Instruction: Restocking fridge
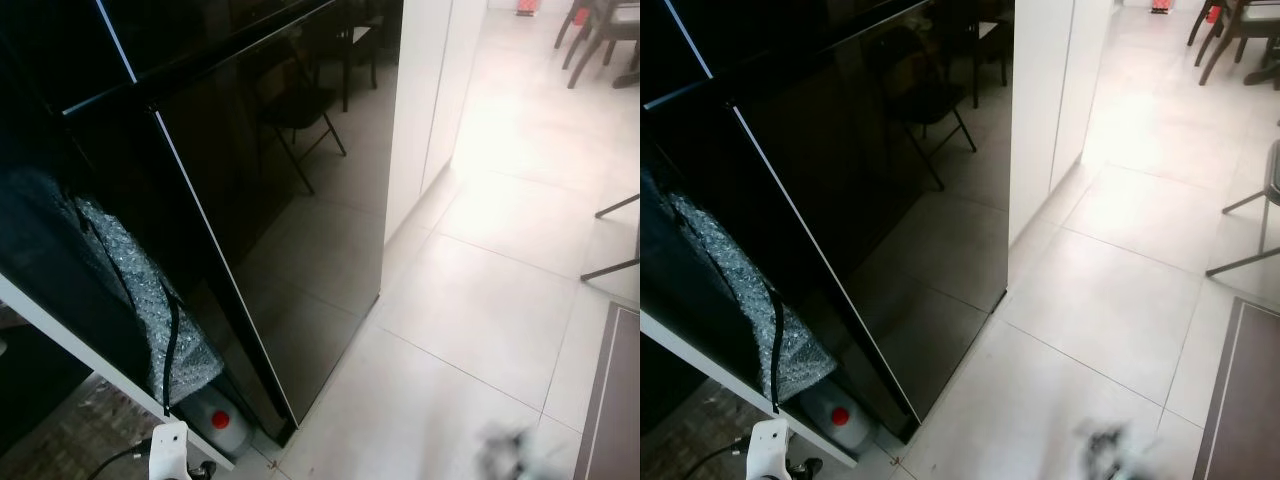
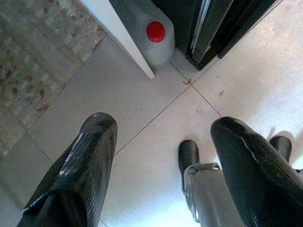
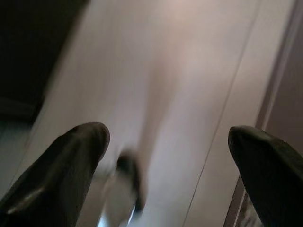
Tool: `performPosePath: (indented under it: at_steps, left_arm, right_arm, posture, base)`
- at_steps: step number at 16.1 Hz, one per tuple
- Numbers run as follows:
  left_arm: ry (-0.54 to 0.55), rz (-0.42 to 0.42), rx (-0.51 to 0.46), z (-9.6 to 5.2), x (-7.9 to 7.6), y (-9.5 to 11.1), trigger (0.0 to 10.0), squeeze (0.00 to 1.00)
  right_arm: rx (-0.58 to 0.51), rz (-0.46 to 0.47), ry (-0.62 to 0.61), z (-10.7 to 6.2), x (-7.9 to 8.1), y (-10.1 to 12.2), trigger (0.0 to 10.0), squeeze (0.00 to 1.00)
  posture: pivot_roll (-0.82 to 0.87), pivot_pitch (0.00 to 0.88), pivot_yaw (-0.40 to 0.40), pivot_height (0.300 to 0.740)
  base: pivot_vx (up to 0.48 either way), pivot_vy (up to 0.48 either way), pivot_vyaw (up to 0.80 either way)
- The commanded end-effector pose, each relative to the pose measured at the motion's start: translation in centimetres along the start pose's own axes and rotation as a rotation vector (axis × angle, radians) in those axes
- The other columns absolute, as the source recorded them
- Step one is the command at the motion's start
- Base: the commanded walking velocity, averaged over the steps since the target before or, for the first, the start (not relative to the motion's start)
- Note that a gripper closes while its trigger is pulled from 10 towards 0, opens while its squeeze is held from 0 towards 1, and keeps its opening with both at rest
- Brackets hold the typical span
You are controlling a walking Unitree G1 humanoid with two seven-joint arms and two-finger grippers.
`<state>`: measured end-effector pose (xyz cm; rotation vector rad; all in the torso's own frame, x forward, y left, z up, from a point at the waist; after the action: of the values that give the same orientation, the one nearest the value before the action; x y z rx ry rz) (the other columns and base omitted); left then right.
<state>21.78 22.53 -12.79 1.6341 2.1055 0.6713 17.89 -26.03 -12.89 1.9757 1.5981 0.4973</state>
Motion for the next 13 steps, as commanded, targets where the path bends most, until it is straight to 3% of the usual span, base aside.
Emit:
performPosePath:
  at_steps: [1,2,3,6,9,13]
  left_arm:
    - [0.013,0.013,0.026,-0.1,0.7,-0.7,10.0,0.00]
    - [0.014,0.011,0.025,-0.1,0.7,-0.7,10.0,0.00]
    - [0.013,0.009,0.024,-0.1,0.7,-0.7,10.0,0.00]
    - [0.003,0.021,0.030,-0.1,0.6,-0.7,10.0,0.00]
    - [0.000,0.030,0.038,-0.1,0.6,-0.8,10.0,0.00]
    - [-0.011,0.067,0.052,-0.1,0.5,-1.1,10.0,0.00]
  right_arm:
    - [0.043,-0.012,0.011,-0.1,0.4,-1.1,10.0,0.00]
    - [0.107,0.035,0.003,-0.2,1.2,-2.9,10.0,0.00]
    - [0.113,0.071,0.026,-0.2,2.3,-3.1,10.0,0.00]
    - [0.118,0.030,0.091,0.0,5.0,-3.2,10.0,0.00]
    - [0.150,-0.037,0.105,-0.1,5.5,-3.8,10.0,0.00]
    - [0.150,-0.003,0.099,-0.1,5.4,-3.9,10.0,0.00]
  posture:
    - [-0.13,0.022,0.108,0.740]
    - [-0.11,0.025,0.102,0.740]
    - [-0.11,0.030,0.104,0.740]
    - [-0.12,0.031,0.107,0.740]
    - [-0.13,0.015,0.107,0.740]
    - [-0.13,0.000,0.111,0.740]
  base:
    - [0.000,0.000,0.00]
    - [0.000,0.000,0.00]
    - [0.000,0.000,0.00]
    - [0.000,0.000,0.00]
    - [0.000,0.000,0.00]
    - [0.000,-0.165,0.00]
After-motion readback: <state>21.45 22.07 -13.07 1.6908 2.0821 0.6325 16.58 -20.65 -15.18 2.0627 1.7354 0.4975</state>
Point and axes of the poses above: a point about 5 cm out from each wrist's last joint towards the gripper, its own z axis pointing out of the wrist towards the gripper, its own y axis along the axis of the wrist's last joint, x = y × z, the point moved 6 cm from there along z, pointing out of the wrist towards the gripper, and after that the axes turned 4 degrees about -z, right-handed, at the moved point
